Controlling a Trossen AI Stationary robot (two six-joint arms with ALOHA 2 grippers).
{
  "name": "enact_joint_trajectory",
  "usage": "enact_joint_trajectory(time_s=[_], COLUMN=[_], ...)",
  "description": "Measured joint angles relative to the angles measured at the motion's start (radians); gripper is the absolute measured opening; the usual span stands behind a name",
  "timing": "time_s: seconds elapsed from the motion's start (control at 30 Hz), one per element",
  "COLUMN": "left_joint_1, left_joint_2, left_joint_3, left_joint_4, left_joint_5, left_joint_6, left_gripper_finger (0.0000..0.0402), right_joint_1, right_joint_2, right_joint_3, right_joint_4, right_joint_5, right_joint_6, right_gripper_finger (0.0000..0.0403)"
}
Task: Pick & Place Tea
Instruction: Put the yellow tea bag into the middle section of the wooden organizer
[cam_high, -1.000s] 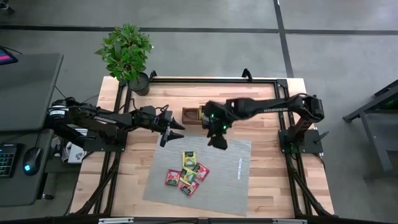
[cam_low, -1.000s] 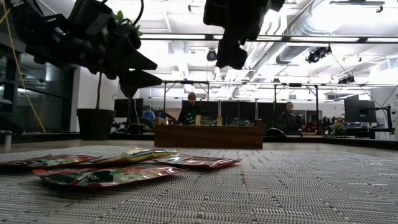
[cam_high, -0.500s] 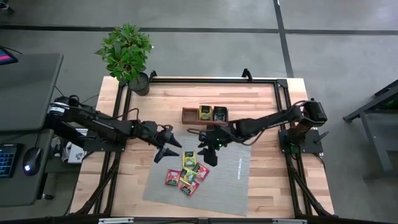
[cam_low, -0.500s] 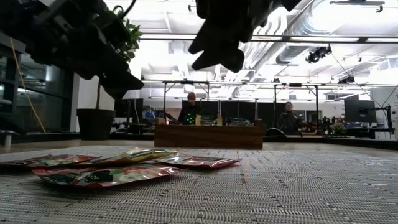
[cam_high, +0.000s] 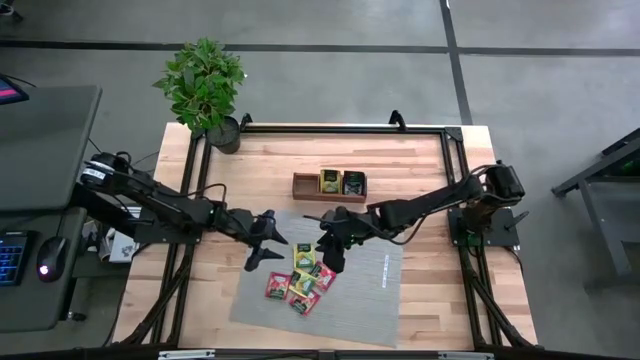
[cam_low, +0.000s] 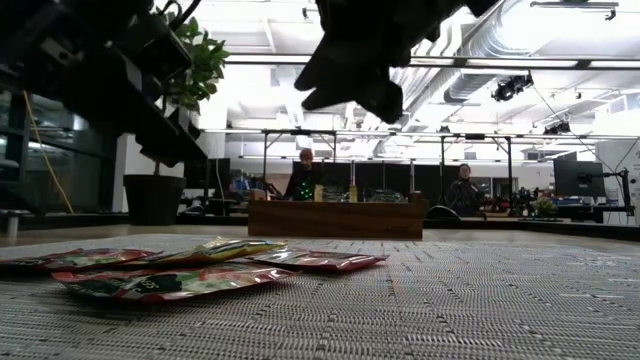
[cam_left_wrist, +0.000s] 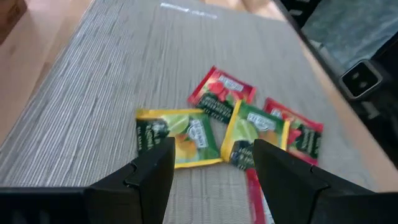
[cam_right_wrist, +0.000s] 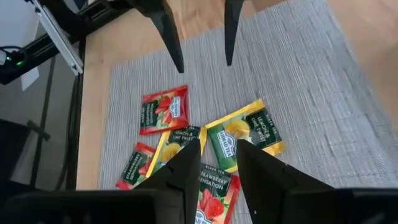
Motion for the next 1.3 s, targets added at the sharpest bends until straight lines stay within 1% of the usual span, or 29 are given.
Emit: enact_joint_trajectory(time_s=[0.13, 0.27, 0.4, 0.53, 0.6, 0.63, 0.67, 0.77, 0.87, 1.0, 1.23, 1.3], left_joint_1=[-0.025, -0.034, -0.034, -0.034, -0.034, -0.034, -0.034, -0.034, -0.034, -0.034, -0.047, -0.048], left_joint_2=[0.01, 0.027, 0.035, 0.061, 0.062, 0.062, 0.062, 0.062, 0.062, 0.071, 0.186, 0.218], left_joint_3=[-0.001, 0.0, -0.001, 0.0, 0.0, 0.0, 0.001, 0.0, 0.001, 0.009, 0.076, 0.092], left_joint_4=[0.022, 0.028, 0.023, 0.033, 0.05, 0.052, 0.051, 0.072, 0.1, 0.097, 0.11, 0.107], left_joint_5=[-0.039, -0.088, -0.09, -0.086, -0.089, -0.085, -0.084, -0.084, -0.084, -0.083, -0.073, -0.092], left_joint_6=[0.052, 0.129, 0.132, 0.136, 0.146, 0.149, 0.15, 0.151, 0.151, 0.15, 0.129, 0.123], left_gripper_finger=[0.0206, 0.0174, 0.0123, 0.0058, 0.0022, 0.0012, 0.0007, 0.0011, 0.0003, 0.0001, 0.0, 0.0], right_joint_1=[-0.003, -0.001, -0.006, -0.016, -0.026, -0.031, -0.038, -0.056, -0.074, -0.089, -0.106, -0.113], right_joint_2=[0.031, 0.053, 0.055, 0.055, 0.055, 0.055, 0.055, 0.055, 0.055, 0.055, 0.055, 0.055], right_joint_3=[0.0, 0.0, 0.0, 0.0, 0.0, 0.0, 0.0, 0.0, 0.0, 0.0, 0.0, 0.0], right_joint_4=[0.045, 0.067, 0.067, 0.066, 0.067, 0.065, 0.064, 0.062, 0.051, 0.042, 0.015, -0.003], right_joint_5=[-0.011, 0.025, 0.087, 0.151, 0.161, 0.161, 0.16, 0.151, 0.137, 0.134, 0.131, 0.114], right_joint_6=[-0.002, -0.003, 0.0, 0.0, -0.004, -0.008, -0.015, -0.032, -0.043, -0.062, -0.086, -0.086], right_gripper_finger=[0.0099, 0.0099, 0.0099, 0.0099, 0.0099, 0.0099, 0.0099, 0.0099, 0.0099, 0.0099, 0.0099, 0.0099])
